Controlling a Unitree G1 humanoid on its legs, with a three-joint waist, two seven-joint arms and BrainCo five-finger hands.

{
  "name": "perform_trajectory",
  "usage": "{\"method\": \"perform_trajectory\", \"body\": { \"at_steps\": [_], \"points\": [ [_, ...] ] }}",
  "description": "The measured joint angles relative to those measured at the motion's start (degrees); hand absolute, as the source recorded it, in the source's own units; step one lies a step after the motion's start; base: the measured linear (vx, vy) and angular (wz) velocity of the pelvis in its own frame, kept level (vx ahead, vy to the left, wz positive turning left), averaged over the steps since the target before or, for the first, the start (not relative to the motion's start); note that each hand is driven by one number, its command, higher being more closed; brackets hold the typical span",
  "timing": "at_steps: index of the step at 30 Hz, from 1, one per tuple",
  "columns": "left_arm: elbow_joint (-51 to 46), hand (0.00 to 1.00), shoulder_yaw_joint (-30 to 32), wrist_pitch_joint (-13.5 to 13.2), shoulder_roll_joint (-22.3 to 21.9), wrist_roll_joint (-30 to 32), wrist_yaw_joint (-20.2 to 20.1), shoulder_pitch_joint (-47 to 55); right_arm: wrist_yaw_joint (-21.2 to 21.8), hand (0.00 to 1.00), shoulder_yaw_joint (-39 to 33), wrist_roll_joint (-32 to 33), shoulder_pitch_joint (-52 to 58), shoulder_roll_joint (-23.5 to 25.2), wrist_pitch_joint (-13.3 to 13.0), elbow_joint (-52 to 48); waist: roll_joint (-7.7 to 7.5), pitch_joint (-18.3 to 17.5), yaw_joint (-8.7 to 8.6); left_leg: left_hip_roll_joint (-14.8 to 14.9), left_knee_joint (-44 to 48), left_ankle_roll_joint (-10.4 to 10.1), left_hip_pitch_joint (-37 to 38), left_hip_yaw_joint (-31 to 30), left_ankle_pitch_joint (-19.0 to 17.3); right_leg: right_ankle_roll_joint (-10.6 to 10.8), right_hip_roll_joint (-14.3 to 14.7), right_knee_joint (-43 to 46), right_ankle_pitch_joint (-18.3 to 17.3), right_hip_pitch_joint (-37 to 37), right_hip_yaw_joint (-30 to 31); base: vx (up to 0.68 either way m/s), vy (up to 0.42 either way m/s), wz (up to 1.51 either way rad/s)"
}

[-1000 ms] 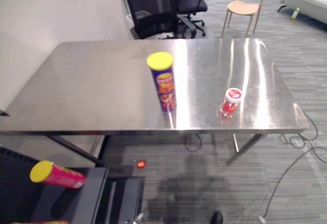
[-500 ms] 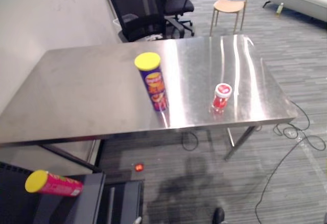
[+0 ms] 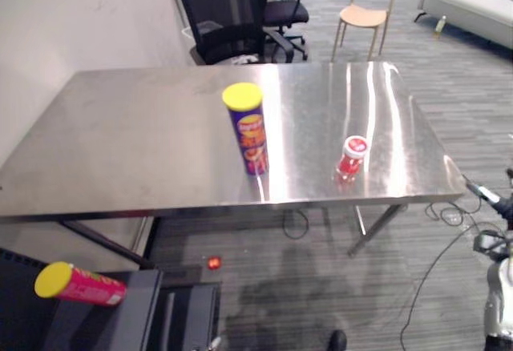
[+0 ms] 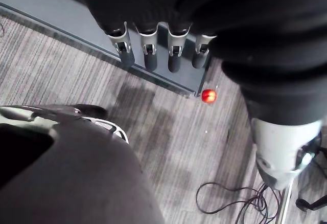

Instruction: Put the gum and the chips on the shelf.

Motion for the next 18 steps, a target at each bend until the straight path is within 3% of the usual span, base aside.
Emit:
{"method": "perform_trajectory", "body": {
  "at_steps": [6,18],
  "points": [
    [-0.4,0.00,-2.3,0.0,0.7,0.4,0.0,0.0,2.9,0.00,9.1,1.1,0.0,-0.4,0.0,0.4,-0.04,0.0,0.35,0.0,1.0,0.0,0.0,-1.9,0.0,0.0,-0.1,0.0,0.0,1.4,-1.8,-0.04,-0.004,0.14],
    [-0.3,0.00,-3.9,0.6,1.2,0.4,0.2,2.1,1.4,0.00,12.8,4.7,-5.9,-0.4,0.4,9.0,0.07,-0.1,1.77,-0.6,1.8,1.1,-1.4,-6.2,0.7,0.1,-0.9,0.0,0.0,2.4,-5.2,-0.04,0.003,0.16]
  ]
}}
